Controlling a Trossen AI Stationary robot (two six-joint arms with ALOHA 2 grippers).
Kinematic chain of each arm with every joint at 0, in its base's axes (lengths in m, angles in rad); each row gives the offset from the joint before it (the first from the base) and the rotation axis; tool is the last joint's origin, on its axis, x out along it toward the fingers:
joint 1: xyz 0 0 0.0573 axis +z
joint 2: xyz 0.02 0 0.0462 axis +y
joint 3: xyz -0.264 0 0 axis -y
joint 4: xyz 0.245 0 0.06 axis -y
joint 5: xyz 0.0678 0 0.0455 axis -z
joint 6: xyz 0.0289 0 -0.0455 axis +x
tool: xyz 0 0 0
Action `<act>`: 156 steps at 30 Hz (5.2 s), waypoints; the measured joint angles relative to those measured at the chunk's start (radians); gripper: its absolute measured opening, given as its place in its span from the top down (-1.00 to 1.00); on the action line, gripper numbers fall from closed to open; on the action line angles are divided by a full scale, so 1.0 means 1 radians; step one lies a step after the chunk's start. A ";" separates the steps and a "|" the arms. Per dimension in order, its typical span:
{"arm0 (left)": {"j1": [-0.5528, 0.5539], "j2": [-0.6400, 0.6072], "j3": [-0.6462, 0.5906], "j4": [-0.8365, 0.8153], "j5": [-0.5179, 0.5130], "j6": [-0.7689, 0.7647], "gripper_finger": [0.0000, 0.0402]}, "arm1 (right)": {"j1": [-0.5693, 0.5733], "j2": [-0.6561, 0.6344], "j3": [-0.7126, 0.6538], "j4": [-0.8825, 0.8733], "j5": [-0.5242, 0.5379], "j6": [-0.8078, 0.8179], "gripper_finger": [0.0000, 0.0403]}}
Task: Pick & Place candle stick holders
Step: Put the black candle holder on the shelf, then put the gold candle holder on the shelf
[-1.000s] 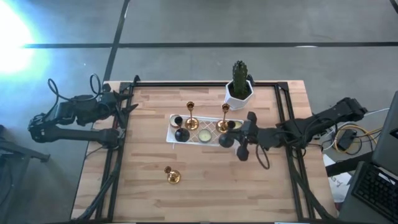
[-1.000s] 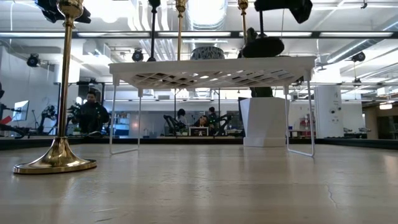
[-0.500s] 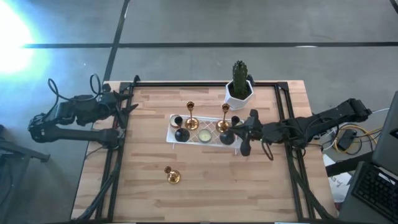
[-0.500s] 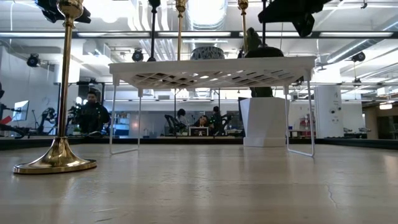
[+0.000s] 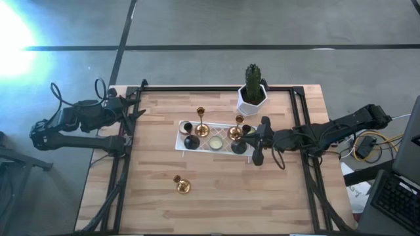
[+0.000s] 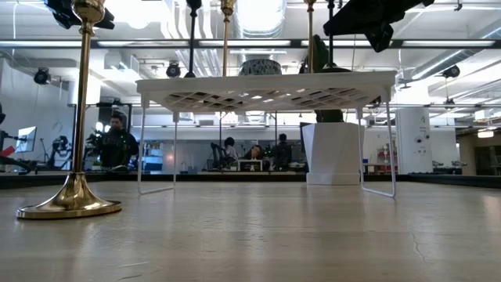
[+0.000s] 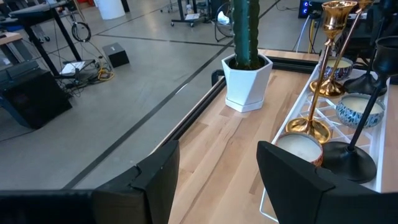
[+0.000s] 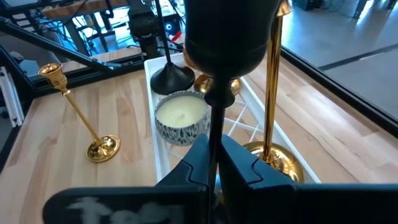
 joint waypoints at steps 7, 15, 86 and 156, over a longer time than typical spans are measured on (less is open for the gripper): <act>-0.001 0.000 0.000 0.000 0.004 -0.004 -0.10 | 0.001 -0.003 0.001 -0.008 -0.022 0.000 0.96; -0.001 0.000 0.000 0.000 0.009 -0.011 -0.10 | 0.013 -0.010 0.019 -0.046 -0.051 -0.002 0.96; 0.000 0.000 0.000 0.000 0.064 -0.039 -0.10 | 0.019 -0.022 0.069 -0.182 0.006 -0.045 0.24; -0.788 0.140 -0.456 0.420 0.136 -0.726 0.45 | 0.724 -0.209 0.154 -1.284 0.598 1.124 0.96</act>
